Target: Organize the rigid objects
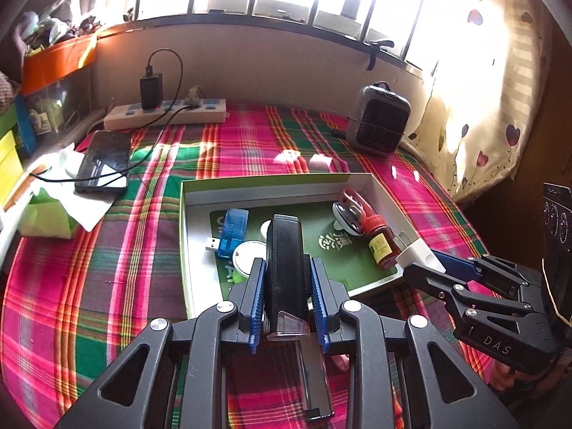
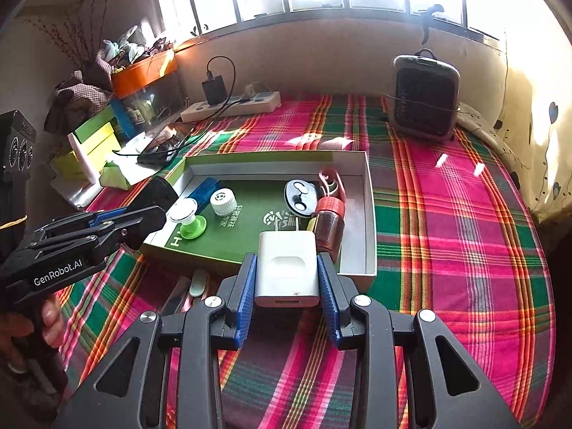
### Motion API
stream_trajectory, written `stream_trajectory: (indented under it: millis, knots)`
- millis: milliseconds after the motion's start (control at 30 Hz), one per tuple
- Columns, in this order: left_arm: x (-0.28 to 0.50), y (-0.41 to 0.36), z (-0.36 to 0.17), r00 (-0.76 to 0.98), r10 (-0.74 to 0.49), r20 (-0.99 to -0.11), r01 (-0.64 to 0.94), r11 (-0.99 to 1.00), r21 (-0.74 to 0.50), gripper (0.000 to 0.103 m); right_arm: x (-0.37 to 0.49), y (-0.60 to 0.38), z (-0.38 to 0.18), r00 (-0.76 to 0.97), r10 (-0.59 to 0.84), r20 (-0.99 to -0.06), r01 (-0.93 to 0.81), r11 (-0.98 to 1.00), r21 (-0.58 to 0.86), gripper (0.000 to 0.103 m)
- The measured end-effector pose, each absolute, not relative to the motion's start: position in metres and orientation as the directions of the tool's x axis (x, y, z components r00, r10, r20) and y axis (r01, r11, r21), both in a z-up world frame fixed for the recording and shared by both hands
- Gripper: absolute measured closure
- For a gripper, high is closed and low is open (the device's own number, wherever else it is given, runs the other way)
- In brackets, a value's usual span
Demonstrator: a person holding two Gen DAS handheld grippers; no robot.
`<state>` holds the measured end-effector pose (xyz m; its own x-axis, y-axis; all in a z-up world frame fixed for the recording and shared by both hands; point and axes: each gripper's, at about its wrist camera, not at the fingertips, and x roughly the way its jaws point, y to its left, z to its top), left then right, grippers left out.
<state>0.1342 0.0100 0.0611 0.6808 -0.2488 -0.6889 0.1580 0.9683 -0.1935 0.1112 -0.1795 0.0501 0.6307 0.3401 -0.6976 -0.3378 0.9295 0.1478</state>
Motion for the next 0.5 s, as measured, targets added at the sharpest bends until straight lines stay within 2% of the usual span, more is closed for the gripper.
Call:
stream_trajectory:
  millis: [500]
  knots:
    - [0.166, 0.040, 0.054, 0.675, -0.225, -0.703, 0.098, 0.971, -0.217, 0.080, 0.153, -0.148, 0.036, 0.585, 0.349, -0.732, -0.366, 0.919, 0.146, 0.068]
